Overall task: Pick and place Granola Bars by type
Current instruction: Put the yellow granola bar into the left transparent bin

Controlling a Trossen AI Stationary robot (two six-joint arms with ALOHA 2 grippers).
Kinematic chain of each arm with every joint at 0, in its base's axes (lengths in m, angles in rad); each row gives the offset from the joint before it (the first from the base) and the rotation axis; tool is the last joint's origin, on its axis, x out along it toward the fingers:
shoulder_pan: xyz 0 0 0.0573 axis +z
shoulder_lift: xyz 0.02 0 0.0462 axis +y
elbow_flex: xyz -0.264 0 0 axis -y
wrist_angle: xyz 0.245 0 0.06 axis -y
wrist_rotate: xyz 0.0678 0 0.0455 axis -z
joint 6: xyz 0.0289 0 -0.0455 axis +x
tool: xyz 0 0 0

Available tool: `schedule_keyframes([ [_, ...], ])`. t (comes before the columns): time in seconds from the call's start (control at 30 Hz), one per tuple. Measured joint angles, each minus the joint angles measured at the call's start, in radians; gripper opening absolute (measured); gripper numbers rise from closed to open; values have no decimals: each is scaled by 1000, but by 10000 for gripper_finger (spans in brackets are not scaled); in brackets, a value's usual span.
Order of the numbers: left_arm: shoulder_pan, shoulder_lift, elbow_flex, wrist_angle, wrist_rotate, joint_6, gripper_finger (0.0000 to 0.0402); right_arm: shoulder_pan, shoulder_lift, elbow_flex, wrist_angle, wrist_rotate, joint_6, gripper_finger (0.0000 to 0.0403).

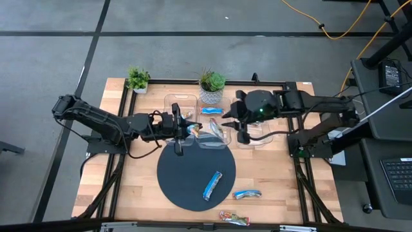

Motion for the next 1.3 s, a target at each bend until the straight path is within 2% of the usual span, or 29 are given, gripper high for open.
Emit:
schedule_keyframes([
  [0.33, 0, -19, 1, -70, -1, 5, 9, 80, -59, 0, -274, 147, 126, 131],
  [0.47, 2, -73, 1, -211, -37, -31, 7, 109, -95, 0, -337, 220, 150, 131],
  [0.63, 3, -173, 1, -384, -81, -93, 9, 122, -161, -6, -338, 258, 144, 131],
  [0.7, 3, -213, 1, -452, -89, -110, 7, 121, -214, -54, -299, 260, 137, 131],
  [0.8, 3, -259, 18, -569, -105, -140, 8, 121, -325, -209, -154, 261, 118, 131],
  [1.03, 33, -255, 189, -984, -99, -237, 6, 121, -574, -584, 208, 257, 93, 131],
  [1.17, 73, -241, 257, -1087, -94, -242, 9, 121, -647, -686, 330, 256, 70, 131],
  [1.3, 141, -240, 274, -1138, -63, -266, 8, 121, -673, -719, 373, 255, 9, 131],
])
